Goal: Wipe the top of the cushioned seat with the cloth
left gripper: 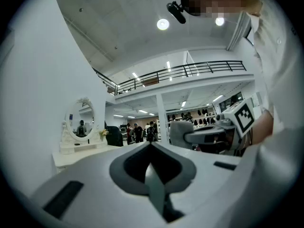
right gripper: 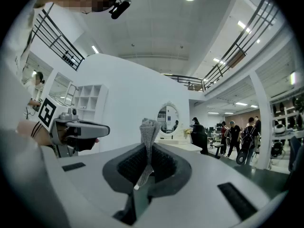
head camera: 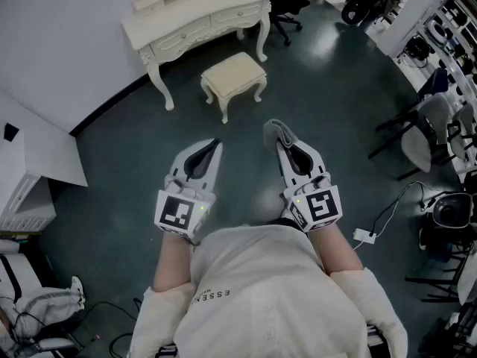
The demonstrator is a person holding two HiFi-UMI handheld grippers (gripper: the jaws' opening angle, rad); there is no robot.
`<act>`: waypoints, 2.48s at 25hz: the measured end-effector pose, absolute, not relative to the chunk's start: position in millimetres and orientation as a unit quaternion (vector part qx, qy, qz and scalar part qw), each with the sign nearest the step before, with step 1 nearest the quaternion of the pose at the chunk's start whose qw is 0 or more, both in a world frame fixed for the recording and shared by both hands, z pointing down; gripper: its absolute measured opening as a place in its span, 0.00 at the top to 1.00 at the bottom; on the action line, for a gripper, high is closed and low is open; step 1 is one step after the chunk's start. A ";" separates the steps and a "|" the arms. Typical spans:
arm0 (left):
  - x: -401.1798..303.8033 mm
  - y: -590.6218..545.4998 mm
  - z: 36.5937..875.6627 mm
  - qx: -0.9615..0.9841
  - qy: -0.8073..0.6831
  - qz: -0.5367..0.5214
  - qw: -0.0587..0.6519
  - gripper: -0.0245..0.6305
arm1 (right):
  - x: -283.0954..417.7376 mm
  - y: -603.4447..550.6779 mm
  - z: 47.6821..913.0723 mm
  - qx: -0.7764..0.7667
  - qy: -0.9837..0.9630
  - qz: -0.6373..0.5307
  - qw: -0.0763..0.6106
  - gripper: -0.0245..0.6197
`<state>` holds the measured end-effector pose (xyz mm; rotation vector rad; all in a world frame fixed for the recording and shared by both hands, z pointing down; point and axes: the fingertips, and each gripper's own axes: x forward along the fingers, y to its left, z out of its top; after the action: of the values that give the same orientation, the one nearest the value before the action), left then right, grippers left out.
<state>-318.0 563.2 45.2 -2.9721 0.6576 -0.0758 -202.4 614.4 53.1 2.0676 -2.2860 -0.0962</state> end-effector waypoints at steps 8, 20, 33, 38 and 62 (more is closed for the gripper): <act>-317.5 557.9 52.3 -0.975 0.213 -0.028 0.052 0.96 | -200.2 609.9 59.1 0.673 -0.739 -0.022 0.026 0.92; -289.6 543.0 64.0 -0.973 0.228 -0.036 0.029 0.96 | -163.9 589.8 75.3 0.675 -0.737 0.000 0.023 0.92; -169.8 461.9 63.4 -0.951 0.303 -0.031 0.045 0.96 | -32.2 489.9 67.4 0.609 -0.793 -0.006 0.015 0.92; -100.7 425.1 71.1 -0.938 0.343 -0.037 0.026 0.96 | 35.4 439.7 82.5 0.575 -0.818 0.006 0.027 0.92; -12.7 216.2 136.2 -0.909 0.410 -0.056 -0.045 0.96 | 105.9 207.4 151.6 0.488 -0.866 0.063 0.087 0.92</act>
<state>-12.7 216.2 136.2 -2.9419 1.3265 -0.1820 105.9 207.4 151.6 1.4529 -2.5815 0.1874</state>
